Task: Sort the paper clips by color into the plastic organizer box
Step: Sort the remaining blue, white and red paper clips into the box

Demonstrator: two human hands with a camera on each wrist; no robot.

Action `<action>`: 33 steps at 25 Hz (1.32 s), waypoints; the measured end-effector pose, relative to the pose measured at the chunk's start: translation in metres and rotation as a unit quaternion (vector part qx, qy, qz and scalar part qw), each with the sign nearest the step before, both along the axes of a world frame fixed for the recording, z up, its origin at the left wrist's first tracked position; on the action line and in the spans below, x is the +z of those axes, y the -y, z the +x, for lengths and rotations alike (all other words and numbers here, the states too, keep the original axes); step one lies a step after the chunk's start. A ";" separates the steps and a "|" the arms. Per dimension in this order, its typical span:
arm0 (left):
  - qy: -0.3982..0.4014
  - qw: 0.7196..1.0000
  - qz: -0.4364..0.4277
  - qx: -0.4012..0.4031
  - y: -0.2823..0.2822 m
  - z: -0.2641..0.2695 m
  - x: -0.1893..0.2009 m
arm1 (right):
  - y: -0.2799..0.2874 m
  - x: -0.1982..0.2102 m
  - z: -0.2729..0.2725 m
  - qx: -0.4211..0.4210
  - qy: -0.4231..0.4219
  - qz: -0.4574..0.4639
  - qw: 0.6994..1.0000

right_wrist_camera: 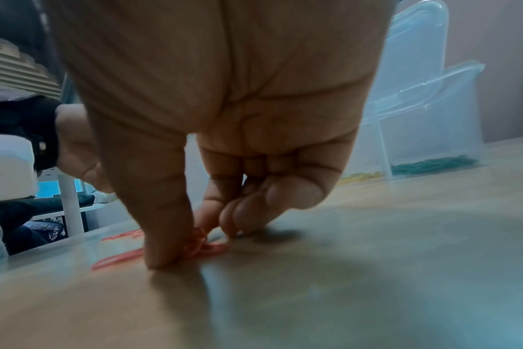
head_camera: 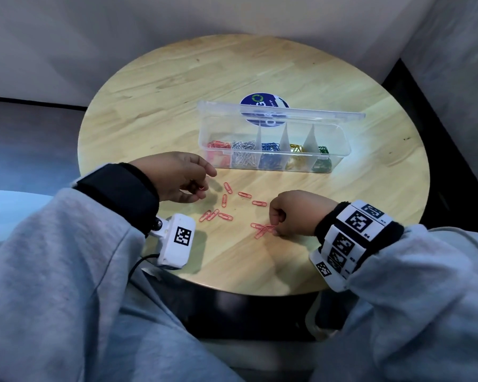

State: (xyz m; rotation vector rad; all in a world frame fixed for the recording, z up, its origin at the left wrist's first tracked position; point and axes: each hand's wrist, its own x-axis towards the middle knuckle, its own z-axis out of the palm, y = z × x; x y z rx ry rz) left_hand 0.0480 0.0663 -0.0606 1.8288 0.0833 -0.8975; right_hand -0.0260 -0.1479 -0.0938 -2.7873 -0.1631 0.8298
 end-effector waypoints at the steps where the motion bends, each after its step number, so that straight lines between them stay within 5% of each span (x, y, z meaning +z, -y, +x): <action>1: -0.018 0.999 -0.019 0.018 0.001 0.000 0.000 | 0.000 0.001 -0.001 -0.001 -0.001 0.000 1.000; 5: -0.065 0.997 -0.005 0.044 0.009 -0.002 -0.004 | -0.001 0.001 -0.004 -0.005 -0.005 -0.004 1.000; 7: 0.025 0.983 0.175 -0.057 0.013 -0.002 -0.010 | 0.000 0.001 -0.005 -0.009 -0.006 -0.002 1.000; 10: 0.179 0.859 0.419 -0.235 0.019 -0.008 -0.013 | 0.004 0.002 -0.006 -0.020 0.009 0.003 1.000; 19: 0.168 0.837 0.449 -0.262 0.030 -0.015 -0.026 | 0.000 0.005 -0.005 -0.036 0.005 -0.007 0.999; 24: 0.150 0.858 0.412 -0.266 0.026 -0.012 -0.023 | 0.001 0.007 -0.008 -0.060 0.002 -0.003 0.998; 28: 0.083 0.966 0.193 -0.147 0.018 -0.002 -0.010 | 0.024 0.010 -0.001 -0.135 0.010 0.087 0.987; 30: 0.044 0.995 0.058 -0.070 0.019 -0.002 -0.002 | 0.034 0.012 0.003 -0.231 -0.018 0.231 0.945; 33: -0.018 0.996 -0.088 -0.015 0.021 -0.004 0.005 | 0.040 0.013 0.004 -0.342 -0.064 0.470 0.811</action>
